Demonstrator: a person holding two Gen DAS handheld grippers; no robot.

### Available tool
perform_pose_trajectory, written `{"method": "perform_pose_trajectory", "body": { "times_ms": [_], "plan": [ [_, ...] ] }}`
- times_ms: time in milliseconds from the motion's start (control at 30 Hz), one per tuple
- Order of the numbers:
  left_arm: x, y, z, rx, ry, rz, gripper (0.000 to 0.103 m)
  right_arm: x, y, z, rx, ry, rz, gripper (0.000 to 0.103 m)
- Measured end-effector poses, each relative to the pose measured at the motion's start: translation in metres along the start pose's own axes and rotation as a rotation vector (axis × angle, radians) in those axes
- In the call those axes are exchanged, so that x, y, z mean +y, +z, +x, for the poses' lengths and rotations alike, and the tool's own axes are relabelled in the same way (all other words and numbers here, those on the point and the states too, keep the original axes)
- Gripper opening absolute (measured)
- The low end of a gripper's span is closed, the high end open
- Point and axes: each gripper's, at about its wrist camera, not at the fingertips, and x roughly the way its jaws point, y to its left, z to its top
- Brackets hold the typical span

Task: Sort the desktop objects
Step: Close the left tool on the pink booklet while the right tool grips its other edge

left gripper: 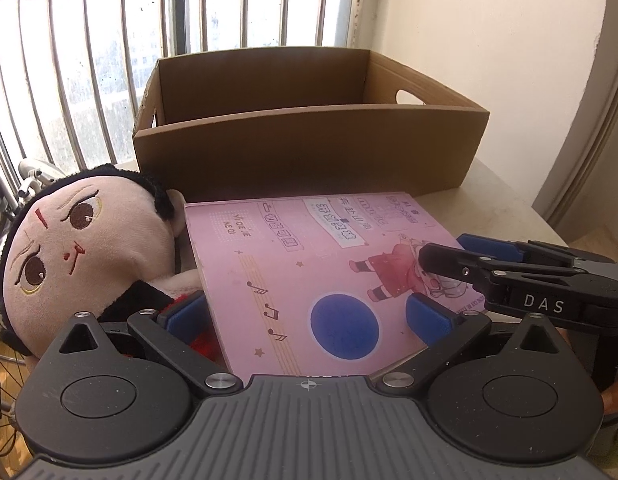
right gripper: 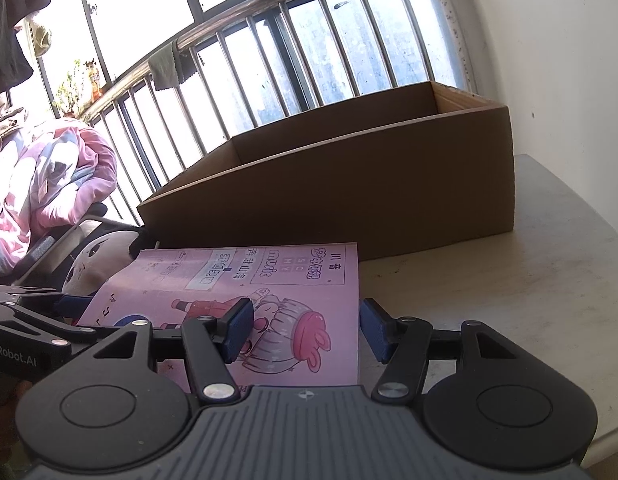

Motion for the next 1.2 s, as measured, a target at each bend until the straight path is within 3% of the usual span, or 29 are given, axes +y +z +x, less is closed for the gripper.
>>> {"method": "perform_pose_trajectory", "body": {
  "times_ms": [367,700,1200],
  "plan": [
    [0.003,0.000,0.003,-0.021,0.004,-0.008,0.103,-0.005,0.003,0.001,0.026,0.025,0.072,0.067],
    [0.000,0.002,0.009,0.011,0.026,-0.008,0.103,-0.008,0.001,0.004,0.027,0.025,0.143,0.066],
    [-0.005,0.001,0.011,0.023,0.049,0.002,0.103,0.010,0.001,0.008,0.032,-0.033,0.085,0.069]
  ]
}}
